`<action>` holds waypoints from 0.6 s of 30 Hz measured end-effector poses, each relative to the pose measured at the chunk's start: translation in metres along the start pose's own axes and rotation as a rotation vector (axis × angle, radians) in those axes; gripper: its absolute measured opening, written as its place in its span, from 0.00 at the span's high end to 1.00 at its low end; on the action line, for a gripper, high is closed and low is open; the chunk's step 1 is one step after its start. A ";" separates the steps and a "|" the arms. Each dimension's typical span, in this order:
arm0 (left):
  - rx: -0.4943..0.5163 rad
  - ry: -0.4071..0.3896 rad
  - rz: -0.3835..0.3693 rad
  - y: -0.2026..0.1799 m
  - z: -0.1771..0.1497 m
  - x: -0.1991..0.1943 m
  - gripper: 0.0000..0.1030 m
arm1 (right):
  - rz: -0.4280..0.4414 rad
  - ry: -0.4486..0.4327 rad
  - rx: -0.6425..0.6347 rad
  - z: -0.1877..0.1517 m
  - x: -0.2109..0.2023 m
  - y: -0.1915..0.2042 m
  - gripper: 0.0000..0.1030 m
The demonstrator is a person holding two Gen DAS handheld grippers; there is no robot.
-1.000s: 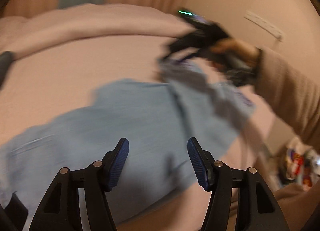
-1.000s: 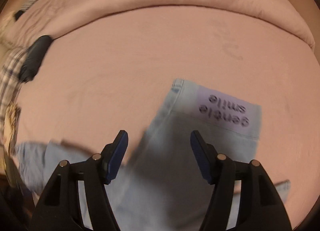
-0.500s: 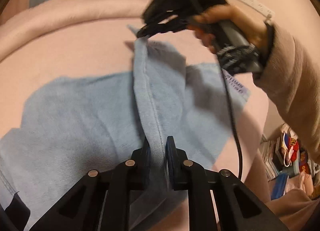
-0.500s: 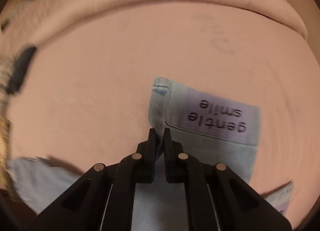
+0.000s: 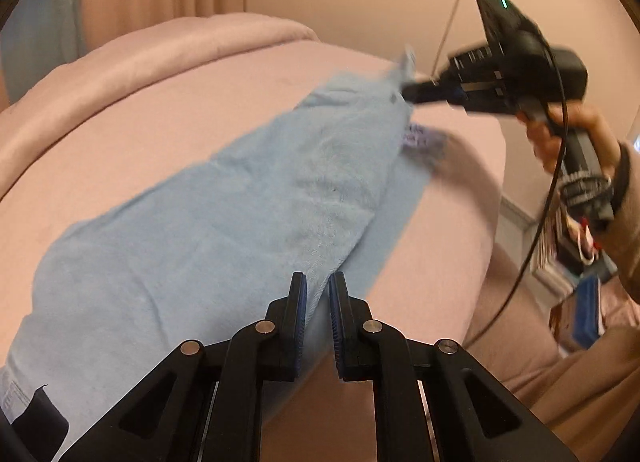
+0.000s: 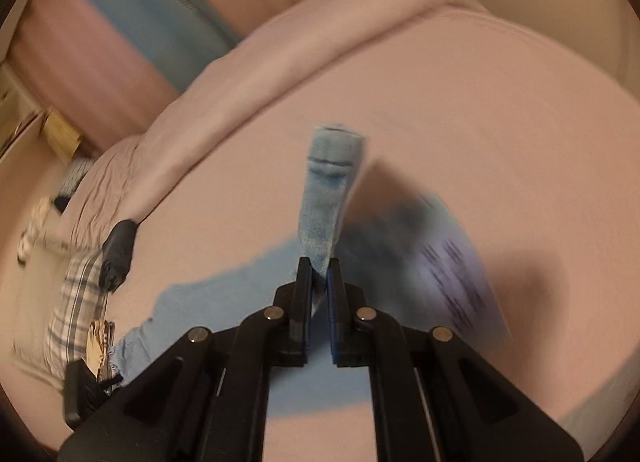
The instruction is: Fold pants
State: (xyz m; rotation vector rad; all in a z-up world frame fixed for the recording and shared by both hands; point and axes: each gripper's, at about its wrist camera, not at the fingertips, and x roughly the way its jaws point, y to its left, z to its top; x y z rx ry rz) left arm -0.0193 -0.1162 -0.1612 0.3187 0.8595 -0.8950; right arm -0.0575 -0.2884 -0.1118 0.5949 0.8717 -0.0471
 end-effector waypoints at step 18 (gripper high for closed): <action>0.065 0.089 -0.026 -0.008 -0.005 0.007 0.97 | 0.003 -0.014 0.229 -0.047 -0.022 -0.036 0.94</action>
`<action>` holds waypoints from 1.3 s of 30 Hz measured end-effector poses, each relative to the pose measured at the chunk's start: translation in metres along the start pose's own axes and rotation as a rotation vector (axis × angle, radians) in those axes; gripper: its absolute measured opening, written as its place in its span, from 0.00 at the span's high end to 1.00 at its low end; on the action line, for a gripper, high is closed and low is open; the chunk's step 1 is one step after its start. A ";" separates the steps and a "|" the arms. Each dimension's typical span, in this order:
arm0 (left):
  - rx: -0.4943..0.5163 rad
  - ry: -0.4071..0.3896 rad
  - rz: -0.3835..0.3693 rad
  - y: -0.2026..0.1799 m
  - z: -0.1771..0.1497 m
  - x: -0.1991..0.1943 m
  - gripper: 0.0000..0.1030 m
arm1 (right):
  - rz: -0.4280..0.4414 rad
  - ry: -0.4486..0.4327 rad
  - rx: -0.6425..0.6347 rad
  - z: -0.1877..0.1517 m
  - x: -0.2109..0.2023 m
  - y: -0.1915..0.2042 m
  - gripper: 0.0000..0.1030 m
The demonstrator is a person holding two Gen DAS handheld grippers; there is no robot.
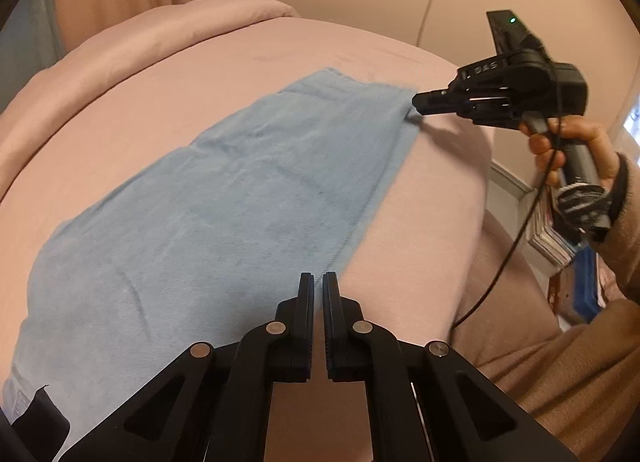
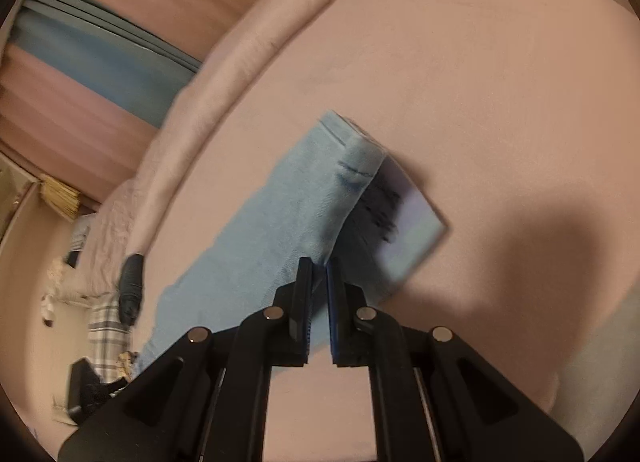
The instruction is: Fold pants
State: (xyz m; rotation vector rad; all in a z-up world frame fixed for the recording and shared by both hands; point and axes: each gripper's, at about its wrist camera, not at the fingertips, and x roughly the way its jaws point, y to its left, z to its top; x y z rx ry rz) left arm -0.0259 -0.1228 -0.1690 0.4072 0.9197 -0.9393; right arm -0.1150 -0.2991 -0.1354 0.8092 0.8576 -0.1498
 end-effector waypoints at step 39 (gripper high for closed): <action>0.107 0.002 0.103 -0.039 0.052 0.056 0.72 | 0.225 -0.037 0.146 0.035 -0.017 -0.019 0.95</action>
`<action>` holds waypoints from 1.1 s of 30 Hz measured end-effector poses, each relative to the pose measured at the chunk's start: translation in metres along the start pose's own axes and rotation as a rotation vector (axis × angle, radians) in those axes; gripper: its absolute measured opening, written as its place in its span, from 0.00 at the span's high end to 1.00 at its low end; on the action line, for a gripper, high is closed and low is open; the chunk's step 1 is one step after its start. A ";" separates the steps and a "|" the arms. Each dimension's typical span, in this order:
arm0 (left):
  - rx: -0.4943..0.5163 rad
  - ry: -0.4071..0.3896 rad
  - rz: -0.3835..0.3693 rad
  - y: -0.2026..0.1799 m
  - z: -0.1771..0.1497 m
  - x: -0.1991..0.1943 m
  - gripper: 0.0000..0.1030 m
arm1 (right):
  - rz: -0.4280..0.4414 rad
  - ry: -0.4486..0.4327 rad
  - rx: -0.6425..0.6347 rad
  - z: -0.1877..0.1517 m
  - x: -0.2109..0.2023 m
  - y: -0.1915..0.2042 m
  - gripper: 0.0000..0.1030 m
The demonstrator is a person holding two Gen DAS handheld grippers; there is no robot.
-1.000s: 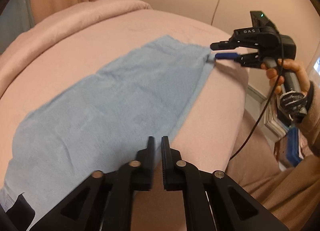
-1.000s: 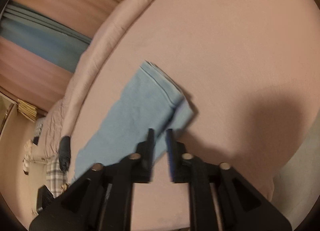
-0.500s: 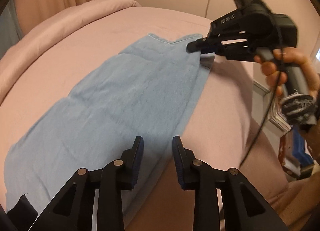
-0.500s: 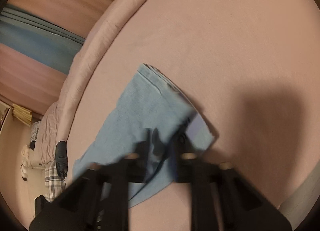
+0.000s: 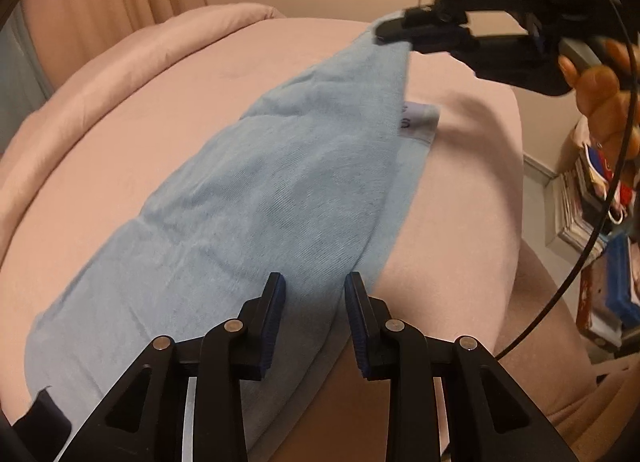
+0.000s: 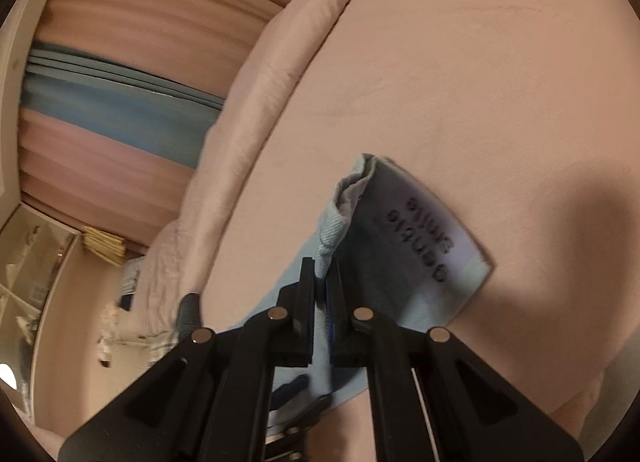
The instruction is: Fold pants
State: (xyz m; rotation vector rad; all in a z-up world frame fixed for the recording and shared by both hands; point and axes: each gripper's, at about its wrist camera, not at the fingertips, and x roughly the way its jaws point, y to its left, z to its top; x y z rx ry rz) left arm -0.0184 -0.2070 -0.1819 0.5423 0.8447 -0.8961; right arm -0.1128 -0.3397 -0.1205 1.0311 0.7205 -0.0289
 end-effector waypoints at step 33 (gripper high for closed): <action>0.012 0.112 -0.061 0.010 0.005 0.012 0.93 | -0.132 0.070 0.122 -0.015 0.013 -0.061 0.96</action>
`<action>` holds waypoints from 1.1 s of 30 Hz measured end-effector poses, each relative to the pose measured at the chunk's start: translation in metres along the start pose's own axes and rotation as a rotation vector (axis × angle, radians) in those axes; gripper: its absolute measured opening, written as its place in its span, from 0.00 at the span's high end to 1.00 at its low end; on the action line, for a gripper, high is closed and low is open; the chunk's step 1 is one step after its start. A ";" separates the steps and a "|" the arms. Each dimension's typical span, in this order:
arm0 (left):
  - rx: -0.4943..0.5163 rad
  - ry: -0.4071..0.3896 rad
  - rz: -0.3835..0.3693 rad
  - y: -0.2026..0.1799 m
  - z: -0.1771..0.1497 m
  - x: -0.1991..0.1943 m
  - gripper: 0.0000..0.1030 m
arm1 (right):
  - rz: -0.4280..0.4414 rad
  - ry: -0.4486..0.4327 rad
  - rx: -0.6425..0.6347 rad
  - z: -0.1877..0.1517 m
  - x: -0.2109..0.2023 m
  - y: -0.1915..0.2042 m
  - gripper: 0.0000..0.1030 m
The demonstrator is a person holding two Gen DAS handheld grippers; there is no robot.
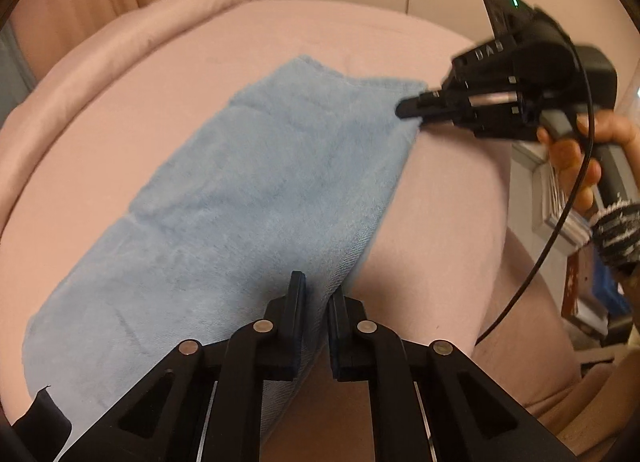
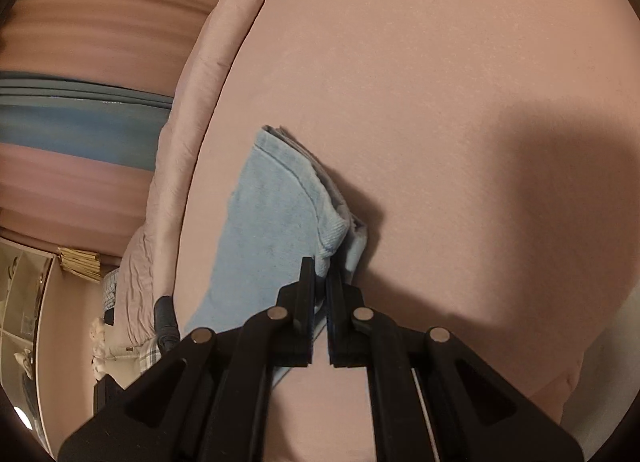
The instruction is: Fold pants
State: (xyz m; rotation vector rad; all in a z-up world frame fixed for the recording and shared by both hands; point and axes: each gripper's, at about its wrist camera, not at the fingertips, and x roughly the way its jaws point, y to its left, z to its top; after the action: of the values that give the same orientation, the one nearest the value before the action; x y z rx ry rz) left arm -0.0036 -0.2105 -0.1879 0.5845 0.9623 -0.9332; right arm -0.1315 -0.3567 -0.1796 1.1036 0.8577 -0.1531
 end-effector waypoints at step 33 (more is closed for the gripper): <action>-0.492 -0.168 -0.013 0.095 -0.045 -0.048 0.29 | -0.198 -0.053 -0.508 0.030 0.027 0.104 0.36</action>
State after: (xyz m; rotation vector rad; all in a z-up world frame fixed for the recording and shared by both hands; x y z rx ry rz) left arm 0.0480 -0.1092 -0.1646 0.0824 0.9976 -0.7072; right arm -0.0447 -0.3246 -0.1177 0.5378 0.8947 -0.1185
